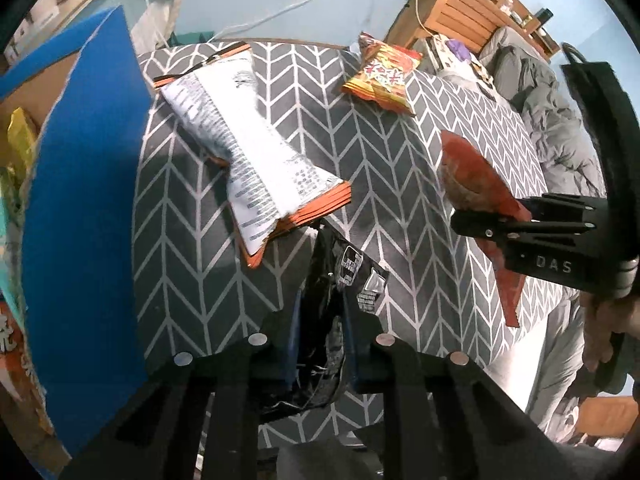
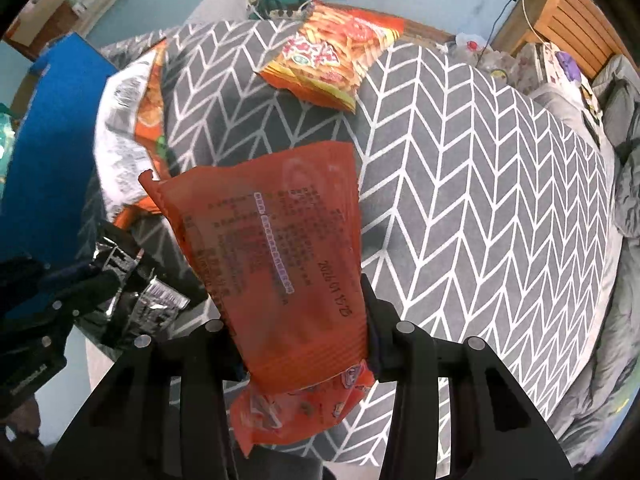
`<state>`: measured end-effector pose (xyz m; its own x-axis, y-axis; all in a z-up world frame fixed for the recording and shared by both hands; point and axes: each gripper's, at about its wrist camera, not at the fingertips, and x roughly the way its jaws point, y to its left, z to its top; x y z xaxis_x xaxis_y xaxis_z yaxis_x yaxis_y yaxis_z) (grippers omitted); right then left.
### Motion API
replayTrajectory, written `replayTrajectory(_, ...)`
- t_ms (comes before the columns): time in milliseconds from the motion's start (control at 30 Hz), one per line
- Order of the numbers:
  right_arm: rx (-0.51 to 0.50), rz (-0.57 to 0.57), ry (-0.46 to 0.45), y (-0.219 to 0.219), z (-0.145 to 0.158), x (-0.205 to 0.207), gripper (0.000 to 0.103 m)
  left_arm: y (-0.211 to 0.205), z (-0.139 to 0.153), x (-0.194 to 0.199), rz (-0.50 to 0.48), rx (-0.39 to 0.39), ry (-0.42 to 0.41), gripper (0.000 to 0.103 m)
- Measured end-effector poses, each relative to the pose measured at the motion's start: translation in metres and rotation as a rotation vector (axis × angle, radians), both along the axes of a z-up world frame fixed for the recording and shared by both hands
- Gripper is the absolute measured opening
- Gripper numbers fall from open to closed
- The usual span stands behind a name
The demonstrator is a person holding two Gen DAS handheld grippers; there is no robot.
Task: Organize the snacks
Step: 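Grasp the red-orange bag with the right gripper while the left reaches the black bag, then grasp the black snack bag with the left gripper and lift it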
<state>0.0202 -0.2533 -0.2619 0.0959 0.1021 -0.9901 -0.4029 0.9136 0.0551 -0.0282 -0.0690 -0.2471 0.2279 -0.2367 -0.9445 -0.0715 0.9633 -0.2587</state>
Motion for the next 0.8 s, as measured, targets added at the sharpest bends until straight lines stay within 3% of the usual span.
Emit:
replayTrajectory(200,0.024,-0.002,-0.008,0.004,0.011,-0.002,0.041,0.006,-0.007,0.004,0.050,-0.030,0.029,0.020)
replayTrajectory(300,0.033,-0.004,-0.012,0.005,0.016,-0.005,0.041,0.011,-0.013,0.003,0.090,-0.025,0.056,0.046)
replayTrajectory(367,0.038,-0.007,-0.011,0.005,0.018,-0.006,0.041,0.013,-0.013,0.002,0.108,-0.009,0.060,0.073)
replayTrajectory(500,0.049,-0.018,-0.007,0.004,0.021,-0.009,0.041,0.010,-0.011,0.000,0.105,-0.009,0.043,0.082)
replayTrajectory(567,0.050,-0.023,-0.004,0.002,0.022,-0.013,0.041,0.003,-0.010,-0.001,0.067,-0.028,0.033,0.083)
replayTrajectory(800,0.048,-0.046,0.010,-0.003,0.013,-0.015,0.041,-0.031,-0.023,-0.007,-0.100,0.017,0.061,0.088)
